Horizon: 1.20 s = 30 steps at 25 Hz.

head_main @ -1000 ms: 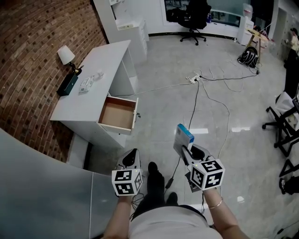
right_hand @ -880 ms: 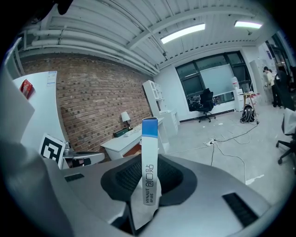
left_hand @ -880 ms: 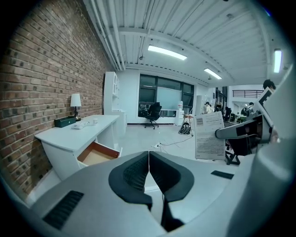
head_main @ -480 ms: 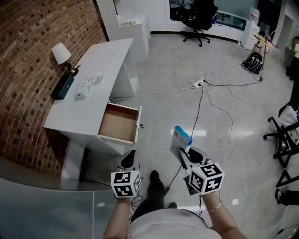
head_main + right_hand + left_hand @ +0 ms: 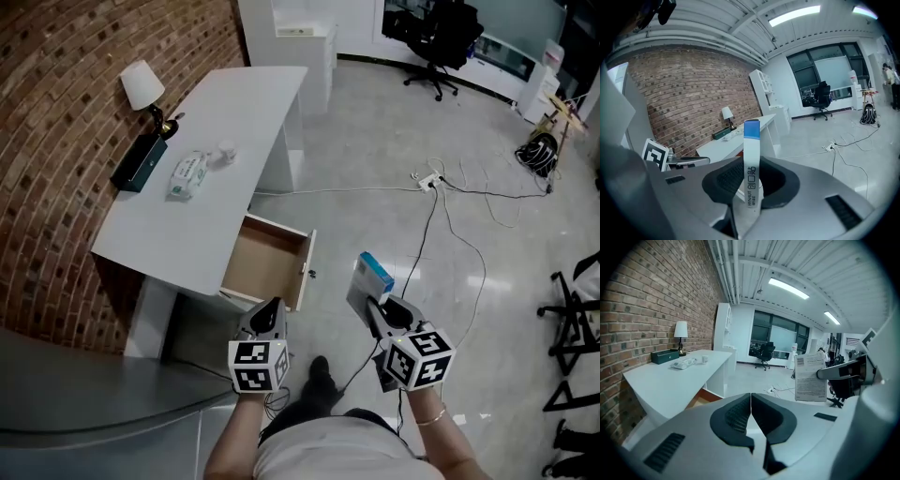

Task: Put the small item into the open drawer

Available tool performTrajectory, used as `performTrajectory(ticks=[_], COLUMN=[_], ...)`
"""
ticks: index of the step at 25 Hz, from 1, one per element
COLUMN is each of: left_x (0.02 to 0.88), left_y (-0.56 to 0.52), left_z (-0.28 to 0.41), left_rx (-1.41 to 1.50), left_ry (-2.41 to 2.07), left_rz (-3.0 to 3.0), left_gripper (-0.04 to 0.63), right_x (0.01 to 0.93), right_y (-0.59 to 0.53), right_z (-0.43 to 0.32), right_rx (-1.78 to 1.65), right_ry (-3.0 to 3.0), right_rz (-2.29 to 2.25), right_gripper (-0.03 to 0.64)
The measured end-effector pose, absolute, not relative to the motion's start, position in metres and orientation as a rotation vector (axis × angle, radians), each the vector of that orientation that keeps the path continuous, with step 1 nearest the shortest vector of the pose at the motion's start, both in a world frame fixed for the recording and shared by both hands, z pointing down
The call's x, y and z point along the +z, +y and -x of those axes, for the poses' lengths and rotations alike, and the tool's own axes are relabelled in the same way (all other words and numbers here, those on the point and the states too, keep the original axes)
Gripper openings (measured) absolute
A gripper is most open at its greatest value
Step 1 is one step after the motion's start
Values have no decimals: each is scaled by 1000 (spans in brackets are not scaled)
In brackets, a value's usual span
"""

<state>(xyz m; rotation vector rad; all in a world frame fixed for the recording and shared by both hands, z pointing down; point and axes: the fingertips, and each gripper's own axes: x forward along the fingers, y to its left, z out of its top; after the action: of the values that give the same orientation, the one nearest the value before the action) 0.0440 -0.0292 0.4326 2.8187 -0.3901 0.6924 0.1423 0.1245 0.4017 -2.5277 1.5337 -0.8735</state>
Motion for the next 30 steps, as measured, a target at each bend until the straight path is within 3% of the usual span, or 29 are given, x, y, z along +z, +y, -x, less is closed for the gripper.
performTrajectory(ticks=[12,30], left_x=[435,467], left_y=[-110,-201], left_z=[-81,-59], left_rx=[646,616], left_ry=[-488,-1009], left_rz=[-2779,-2494], left_gripper=[23,23], right_x=[404,468], right_y=[32,-120], right_z=[-191,-230], right_rx=[-882,-1051], right_ry=[1659,2287], right_rz=[2491,2220], right_gripper=[94,94])
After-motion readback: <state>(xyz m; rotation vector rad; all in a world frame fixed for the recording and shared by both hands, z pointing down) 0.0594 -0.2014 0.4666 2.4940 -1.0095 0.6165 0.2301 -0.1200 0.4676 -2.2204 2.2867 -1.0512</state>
